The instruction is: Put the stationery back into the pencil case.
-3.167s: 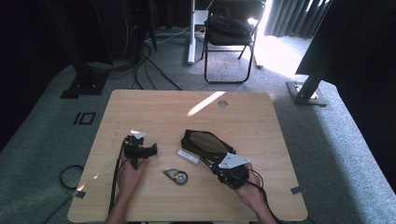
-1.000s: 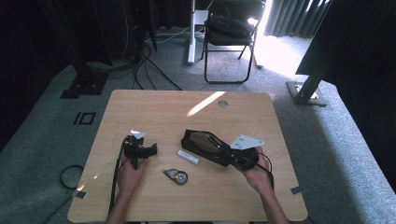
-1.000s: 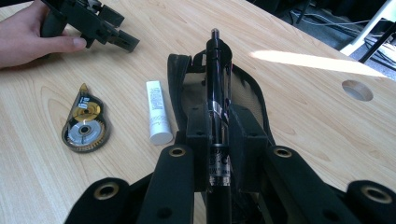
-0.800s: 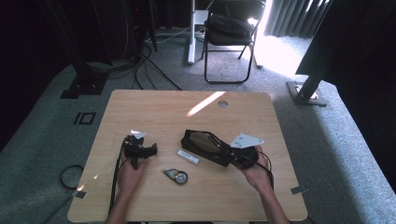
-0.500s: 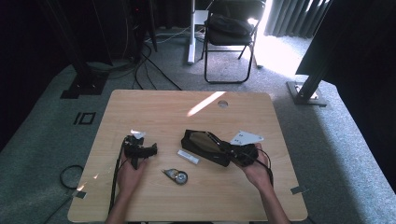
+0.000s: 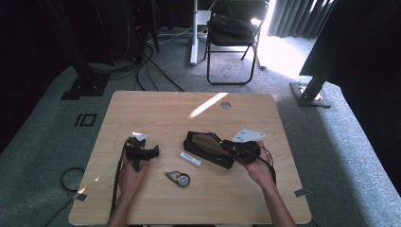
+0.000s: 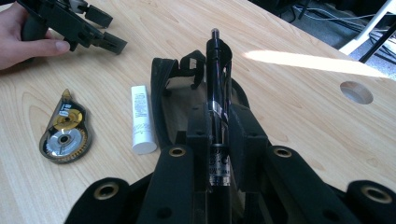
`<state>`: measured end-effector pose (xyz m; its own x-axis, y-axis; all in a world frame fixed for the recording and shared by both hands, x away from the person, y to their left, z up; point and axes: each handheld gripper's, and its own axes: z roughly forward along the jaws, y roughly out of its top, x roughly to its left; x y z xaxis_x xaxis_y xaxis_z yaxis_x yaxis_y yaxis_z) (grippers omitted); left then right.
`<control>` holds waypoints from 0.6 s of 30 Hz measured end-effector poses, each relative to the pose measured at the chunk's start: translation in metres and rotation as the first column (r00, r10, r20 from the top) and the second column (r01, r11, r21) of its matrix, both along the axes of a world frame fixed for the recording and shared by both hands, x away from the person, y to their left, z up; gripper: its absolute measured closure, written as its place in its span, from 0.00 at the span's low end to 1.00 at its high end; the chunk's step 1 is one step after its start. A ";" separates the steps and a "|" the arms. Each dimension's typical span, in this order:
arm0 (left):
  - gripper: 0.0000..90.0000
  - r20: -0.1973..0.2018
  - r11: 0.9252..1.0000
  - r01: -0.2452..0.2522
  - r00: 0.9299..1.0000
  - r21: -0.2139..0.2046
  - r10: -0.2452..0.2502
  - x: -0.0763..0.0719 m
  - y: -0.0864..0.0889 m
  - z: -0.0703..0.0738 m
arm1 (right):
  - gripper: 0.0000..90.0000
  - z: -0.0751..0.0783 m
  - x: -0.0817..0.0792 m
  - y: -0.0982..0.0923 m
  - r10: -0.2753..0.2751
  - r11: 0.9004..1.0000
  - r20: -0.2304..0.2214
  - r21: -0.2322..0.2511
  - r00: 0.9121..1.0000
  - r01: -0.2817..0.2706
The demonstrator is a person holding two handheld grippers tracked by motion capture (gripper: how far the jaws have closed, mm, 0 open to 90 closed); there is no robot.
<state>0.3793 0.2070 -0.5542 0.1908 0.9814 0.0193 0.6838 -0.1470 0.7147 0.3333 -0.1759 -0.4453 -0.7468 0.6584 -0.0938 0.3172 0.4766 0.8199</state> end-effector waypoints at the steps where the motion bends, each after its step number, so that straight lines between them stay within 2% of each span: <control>1: 0.15 0.000 1.000 0.000 1.000 0.000 0.000 0.000 0.000 0.000 | 0.88 0.000 0.001 0.000 0.001 1.000 -0.001 -0.001 1.000 -0.001; 18: 0.15 0.000 1.000 0.000 1.000 0.000 0.000 0.000 0.000 0.000 | 0.89 -0.002 0.013 0.002 0.027 1.000 -0.001 -0.006 1.000 -0.027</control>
